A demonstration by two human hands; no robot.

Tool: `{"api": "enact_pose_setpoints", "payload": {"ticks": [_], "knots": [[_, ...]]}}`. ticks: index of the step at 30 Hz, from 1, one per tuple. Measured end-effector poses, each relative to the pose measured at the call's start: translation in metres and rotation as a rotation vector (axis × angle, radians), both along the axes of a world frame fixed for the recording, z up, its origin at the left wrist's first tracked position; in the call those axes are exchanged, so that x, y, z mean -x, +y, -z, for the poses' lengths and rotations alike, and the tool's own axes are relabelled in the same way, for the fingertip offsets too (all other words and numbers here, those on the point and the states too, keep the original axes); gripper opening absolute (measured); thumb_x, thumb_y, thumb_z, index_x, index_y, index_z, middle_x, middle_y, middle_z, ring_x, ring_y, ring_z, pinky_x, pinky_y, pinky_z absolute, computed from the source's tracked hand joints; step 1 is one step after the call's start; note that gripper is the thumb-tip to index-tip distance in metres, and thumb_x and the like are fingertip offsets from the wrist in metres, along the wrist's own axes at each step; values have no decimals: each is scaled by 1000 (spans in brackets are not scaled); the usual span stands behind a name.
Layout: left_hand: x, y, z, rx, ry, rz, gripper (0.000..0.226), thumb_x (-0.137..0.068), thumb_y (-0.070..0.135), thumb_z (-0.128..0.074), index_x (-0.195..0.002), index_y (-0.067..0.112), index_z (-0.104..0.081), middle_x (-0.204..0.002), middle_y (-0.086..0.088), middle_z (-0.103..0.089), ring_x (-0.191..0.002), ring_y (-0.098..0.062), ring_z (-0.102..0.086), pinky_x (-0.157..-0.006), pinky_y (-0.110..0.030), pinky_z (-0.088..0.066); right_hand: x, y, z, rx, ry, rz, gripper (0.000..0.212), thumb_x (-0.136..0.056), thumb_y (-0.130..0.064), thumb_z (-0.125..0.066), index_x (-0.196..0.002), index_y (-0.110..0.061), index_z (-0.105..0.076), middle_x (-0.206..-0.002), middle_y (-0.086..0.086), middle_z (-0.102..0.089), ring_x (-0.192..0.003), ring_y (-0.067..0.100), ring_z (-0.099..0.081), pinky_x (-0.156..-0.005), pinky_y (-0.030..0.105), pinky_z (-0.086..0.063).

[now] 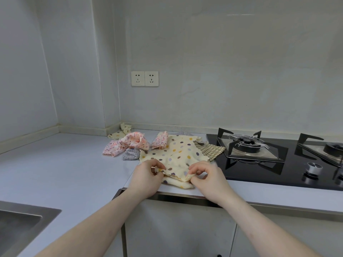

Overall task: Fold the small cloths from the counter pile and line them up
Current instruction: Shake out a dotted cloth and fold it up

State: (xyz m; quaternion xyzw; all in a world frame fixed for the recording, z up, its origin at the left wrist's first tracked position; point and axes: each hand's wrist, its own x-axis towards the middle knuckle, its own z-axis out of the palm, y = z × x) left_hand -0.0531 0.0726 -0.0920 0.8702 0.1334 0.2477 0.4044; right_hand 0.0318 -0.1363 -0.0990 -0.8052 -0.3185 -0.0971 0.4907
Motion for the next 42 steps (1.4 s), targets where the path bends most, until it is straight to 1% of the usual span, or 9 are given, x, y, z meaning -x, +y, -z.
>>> {"api": "enact_pose_setpoints", "payload": {"ticks": [8,11,15,18,22,26,32,36,42], "knots": [[0,-3,-5,-37,27,22,25,-98,34,-56,-84,21,-72,-95,5,-66,-89,-13,-60,-69,-23,-42,2,4,-8,117,86,-35,22,-84,-21,-70,-64,-27,-78,-102,-15,-68,-97,-5,-61,-83,16,-42],[-2,-2,-3,-80,1,9,36,-92,55,-65,-76,24,-71,-95,7,-62,-86,-7,-59,-69,-22,-41,2,5,-7,124,101,-27,23,-84,-24,-71,-62,-30,-78,-103,-16,-68,-97,-6,-61,-86,19,-44],[-6,-1,4,-168,-21,-31,30,-77,51,-83,-77,26,-67,-98,12,-59,-85,-3,-56,-68,-17,-40,0,6,-5,134,110,8,24,-79,-33,-81,-58,-23,-73,-104,-17,-68,-98,-10,-60,-85,17,-42],[-7,1,4,-139,-23,-31,38,-75,49,-85,-95,28,-59,-109,12,-56,-92,-5,-57,-77,-24,-47,2,5,-5,140,99,12,25,-75,-36,-85,-59,-24,-72,-102,-18,-68,-97,-10,-60,-80,8,-40],[-7,2,7,-115,-25,-16,69,-75,49,-82,-129,29,-43,-128,14,-51,-114,-13,-56,-98,-37,-50,4,4,-5,157,60,28,26,-66,-47,-85,-70,-27,-70,-90,-10,-68,-85,7,-62,-81,29,-52],[-6,-2,8,-252,68,-36,71,-84,53,-68,-144,34,-37,-136,11,-56,-129,-17,-51,-105,-39,-42,6,2,-5,195,93,60,45,-61,-57,-82,-92,-35,-57,-95,-14,-65,-84,3,-62,-77,28,-54],[-4,-1,5,-220,-6,6,64,-83,42,-75,-141,35,-49,-124,21,-51,-120,-6,-50,-98,-26,-42,4,0,-7,244,105,18,55,-71,-57,-78,-121,-45,-58,-107,-20,-62,-92,-4,-60,-81,21,-51],[-3,-1,3,-176,-28,22,47,-81,34,-78,-125,42,-62,-115,25,-52,-112,0,-51,-89,-14,-38,2,-3,-7,221,122,13,51,-75,-71,-64,-118,-42,-65,-98,-19,-66,-91,-2,-61,-82,23,-51],[2,-2,4,-180,-54,21,31,-80,27,-81,-104,42,-68,-115,25,-54,-120,-2,-50,-97,-17,-38,-1,-8,1,267,71,-15,39,-77,-75,-56,-103,-46,-60,-90,-18,-66,-89,1,-61,-77,28,-52]]}}
